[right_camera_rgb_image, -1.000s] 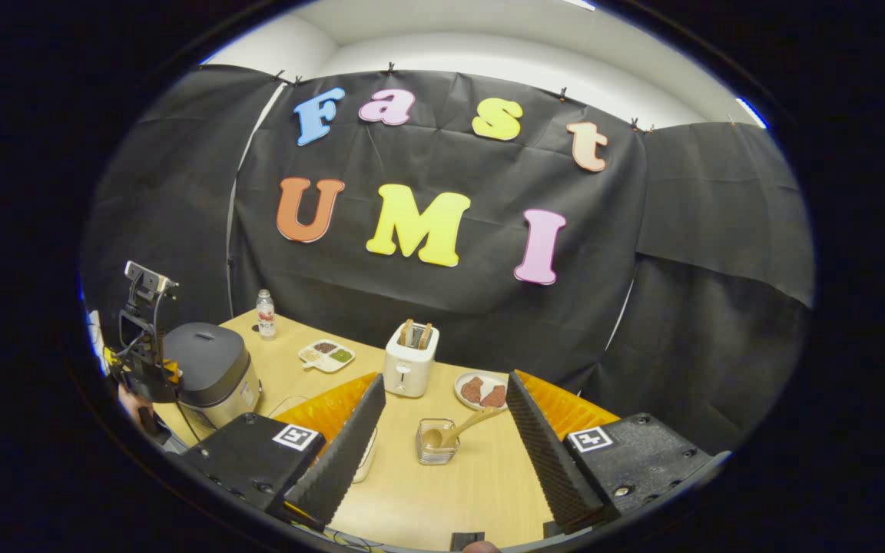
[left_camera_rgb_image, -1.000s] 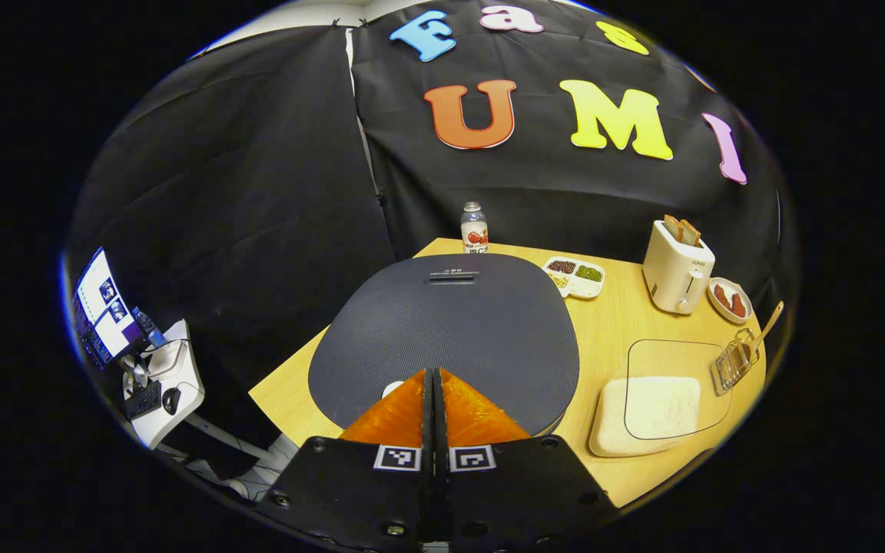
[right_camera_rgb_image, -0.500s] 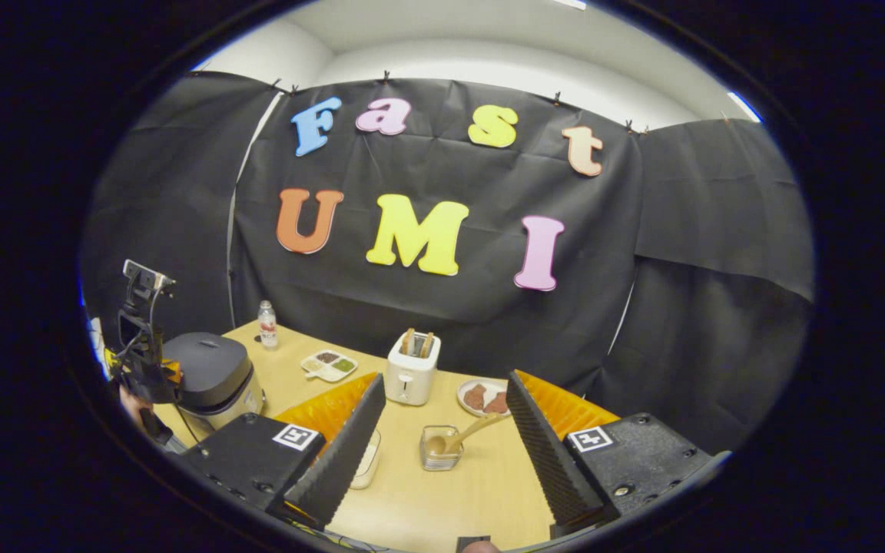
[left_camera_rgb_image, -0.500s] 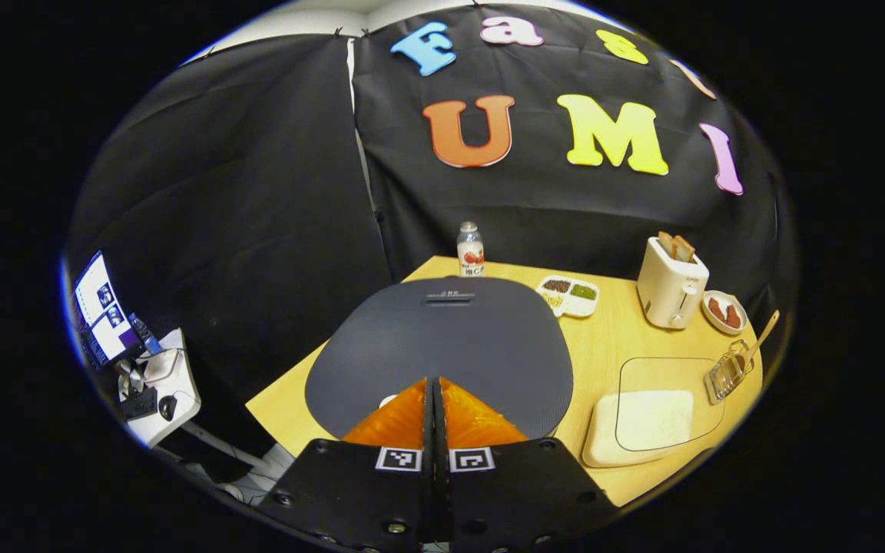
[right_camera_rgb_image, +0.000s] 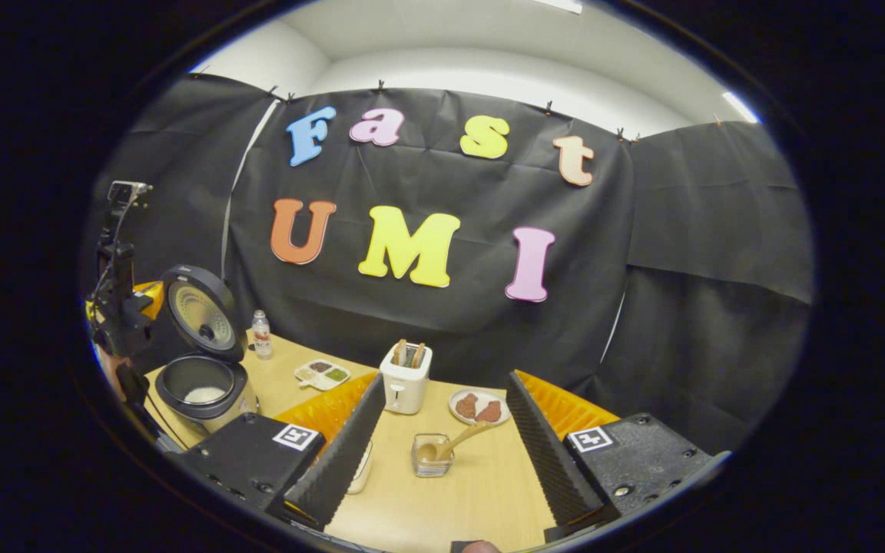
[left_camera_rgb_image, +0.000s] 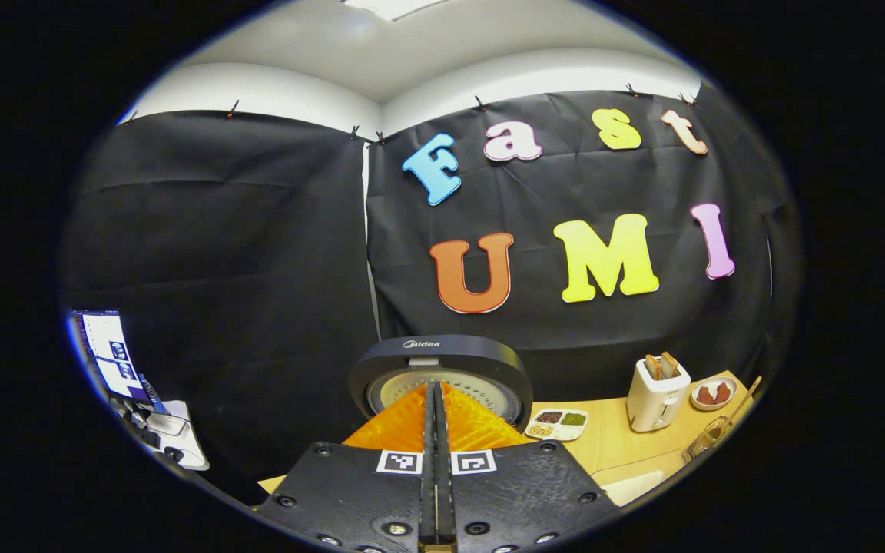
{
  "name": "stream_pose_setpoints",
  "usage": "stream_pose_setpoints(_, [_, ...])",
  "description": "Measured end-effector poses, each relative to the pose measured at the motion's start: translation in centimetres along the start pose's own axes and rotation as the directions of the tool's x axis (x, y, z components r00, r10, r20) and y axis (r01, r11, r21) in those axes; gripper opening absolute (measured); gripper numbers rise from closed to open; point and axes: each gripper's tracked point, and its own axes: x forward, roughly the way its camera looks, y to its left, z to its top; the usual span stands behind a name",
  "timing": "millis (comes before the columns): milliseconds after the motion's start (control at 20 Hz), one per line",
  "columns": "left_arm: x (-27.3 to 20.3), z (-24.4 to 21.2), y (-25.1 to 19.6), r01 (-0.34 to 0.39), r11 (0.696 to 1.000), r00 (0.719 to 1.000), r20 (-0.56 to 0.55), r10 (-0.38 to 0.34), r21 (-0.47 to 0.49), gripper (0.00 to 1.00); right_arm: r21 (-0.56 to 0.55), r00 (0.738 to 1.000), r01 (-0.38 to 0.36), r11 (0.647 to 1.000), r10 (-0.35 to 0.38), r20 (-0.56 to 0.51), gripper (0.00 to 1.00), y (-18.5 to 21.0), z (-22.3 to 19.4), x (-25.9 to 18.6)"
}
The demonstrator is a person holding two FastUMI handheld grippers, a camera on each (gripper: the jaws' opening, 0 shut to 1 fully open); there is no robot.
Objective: Close the left gripper, press the button to open the rice cooker; take a wooden spoon from the chopstick holder with the right hand, scoop a spoonful of rice and pour it into the rice cooker, then put the wooden spoon back into the chopstick holder.
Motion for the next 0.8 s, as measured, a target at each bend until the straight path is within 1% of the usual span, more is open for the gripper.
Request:
stream_pose_setpoints(150, [-1.1,0.9,0.2,-0.002,1.0,1.0,-0.016,0.002,-0.013,0.01,0.005,1.0,0.01,1.0,-0.01,0.007,1.0,-0.4,0.3,-0.1])
stream_pose_setpoints(200, [-1.5,1.2,0.5,-0.003,1.0,1.0,-0.027,0.002,-0.014,0.06,0.008,1.0,0.011,1.0,-0.011,0.01,1.0,-0.5,0.4,-0.1])
stream_pose_setpoints(250, [-2.3,1.5,0.0,0.014,1.0,0.999,-0.033,-0.015,-0.026,0.01,0.011,1.0,0.013,1.0,-0.014,0.014,1.0,-0.6,0.5,-0.2])
stream_pose_setpoints(350, [-3.7,2.0,-1.4,0.087,0.995,0.995,-0.037,-0.089,-0.043,0.0,0.02,1.0,0.018,1.0,-0.018,0.018,1.0,-0.8,0.6,-0.1])
stream_pose_setpoints(400, [-4.2,2.5,-1.6,0.108,0.993,0.994,-0.027,-0.109,-0.044,0.23,0.027,1.0,0.015,1.0,-0.015,0.023,1.0,-0.8,0.7,0.0])
stream_pose_setpoints(500, [-5.2,3.5,-0.9,0.099,0.995,0.995,-0.005,-0.099,-0.023,0.69,0.035,0.999,0.018,0.999,-0.019,0.026,1.0,-0.9,0.6,0.0])
stream_pose_setpoints(550, [-5.5,3.7,-0.8,0.097,0.995,0.995,-0.01,-0.097,-0.012,0.73,0.042,1.0,0.014,0.999,-0.015,0.028,1.0,-0.7,0.6,0.0])
stream_pose_setpoints(600, [-6.0,3.5,-0.9,0.097,0.995,0.995,-0.017,-0.097,-0.01,0.99,0.046,1.0,0.013,0.999,-0.014,0.028,1.0,-0.7,0.7,0.0])
stream_pose_setpoints(650, [-6.5,3.3,-1.1,0.1,0.995,0.994,-0.03,-0.101,-0.016,0.95,0.048,0.999,0.012,0.999,-0.013,0.032,1.0,-0.7,0.7,0.0])
stream_pose_setpoints(700, [-6.8,3.5,-1.0,0.1,0.995,0.995,-0.029,-0.1,-0.015,0.97,0.052,0.999,0.012,0.999,-0.014,0.035,1.0,-0.7,0.7,0.0])
stream_pose_setpoints(800, [-7.1,4.5,-0.3,0.076,0.997,0.997,0.017,-0.076,0.005,0.96,0.072,0.999,0.012,0.997,-0.015,0.047,1.0,-1.0,0.8,0.0])
